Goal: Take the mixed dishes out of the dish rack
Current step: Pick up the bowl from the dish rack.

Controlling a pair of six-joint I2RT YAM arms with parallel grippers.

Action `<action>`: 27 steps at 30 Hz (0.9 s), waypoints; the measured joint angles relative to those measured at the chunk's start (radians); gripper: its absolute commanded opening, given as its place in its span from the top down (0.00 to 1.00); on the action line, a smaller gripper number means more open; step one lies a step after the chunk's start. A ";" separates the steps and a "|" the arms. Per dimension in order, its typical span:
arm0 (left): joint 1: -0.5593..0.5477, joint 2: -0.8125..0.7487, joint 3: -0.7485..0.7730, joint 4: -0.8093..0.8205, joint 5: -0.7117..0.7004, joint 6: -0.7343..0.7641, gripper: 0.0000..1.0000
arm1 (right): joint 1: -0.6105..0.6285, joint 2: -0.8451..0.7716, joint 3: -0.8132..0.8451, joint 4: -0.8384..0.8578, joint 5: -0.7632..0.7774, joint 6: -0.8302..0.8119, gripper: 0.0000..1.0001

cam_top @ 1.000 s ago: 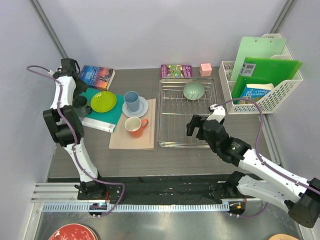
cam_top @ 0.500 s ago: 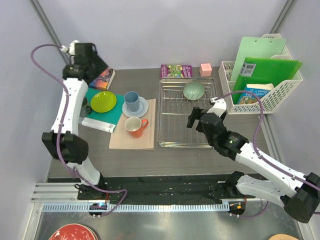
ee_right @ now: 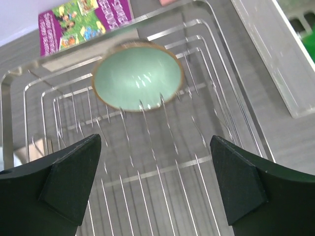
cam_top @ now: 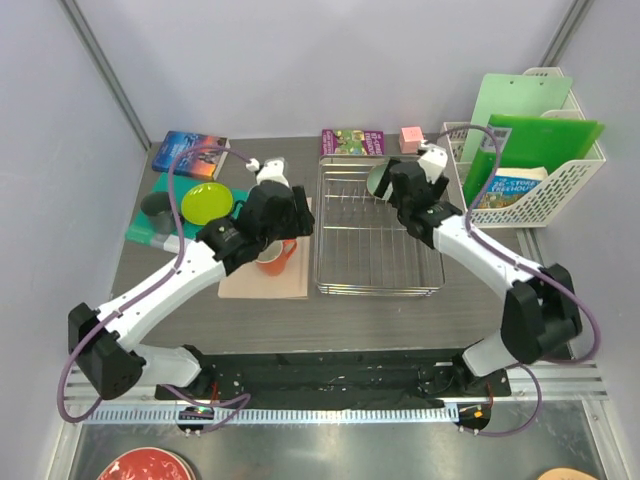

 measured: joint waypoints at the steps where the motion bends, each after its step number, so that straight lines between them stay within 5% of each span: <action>1: -0.017 -0.013 -0.027 0.005 -0.001 0.000 0.41 | 0.000 0.034 0.026 0.017 0.004 -0.022 0.04; 12: -0.041 -0.230 -0.209 0.061 -0.003 -0.001 0.40 | -0.015 0.209 -0.030 0.469 0.064 -0.418 0.13; 27: -0.041 -0.198 -0.231 0.076 0.016 -0.010 0.40 | -0.218 0.303 0.018 0.472 -0.151 -0.392 0.28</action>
